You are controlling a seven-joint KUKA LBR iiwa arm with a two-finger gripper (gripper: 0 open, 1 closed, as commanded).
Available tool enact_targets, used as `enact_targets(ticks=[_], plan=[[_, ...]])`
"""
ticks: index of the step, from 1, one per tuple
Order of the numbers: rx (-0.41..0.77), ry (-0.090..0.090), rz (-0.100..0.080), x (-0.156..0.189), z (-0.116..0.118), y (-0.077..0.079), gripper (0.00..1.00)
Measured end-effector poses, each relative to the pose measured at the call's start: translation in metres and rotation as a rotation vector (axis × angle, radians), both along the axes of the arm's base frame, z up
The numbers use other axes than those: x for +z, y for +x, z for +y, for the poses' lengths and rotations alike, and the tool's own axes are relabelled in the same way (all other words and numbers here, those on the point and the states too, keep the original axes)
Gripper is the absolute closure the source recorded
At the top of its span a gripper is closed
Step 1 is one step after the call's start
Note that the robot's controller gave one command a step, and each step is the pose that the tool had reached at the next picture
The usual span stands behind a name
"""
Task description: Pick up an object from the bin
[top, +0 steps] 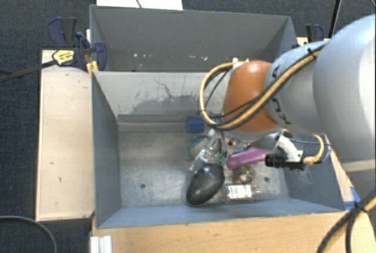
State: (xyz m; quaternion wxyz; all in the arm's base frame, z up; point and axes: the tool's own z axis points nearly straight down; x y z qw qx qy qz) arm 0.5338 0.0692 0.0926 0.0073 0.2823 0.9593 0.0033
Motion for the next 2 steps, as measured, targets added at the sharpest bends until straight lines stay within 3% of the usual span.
enact_targets(ticks=[1, 2], plan=[[0.434, -0.007, -0.010, -0.017, 0.010, -0.001, 0.00], [0.387, -0.004, 0.012, 0.001, 0.013, -0.026, 0.00]])
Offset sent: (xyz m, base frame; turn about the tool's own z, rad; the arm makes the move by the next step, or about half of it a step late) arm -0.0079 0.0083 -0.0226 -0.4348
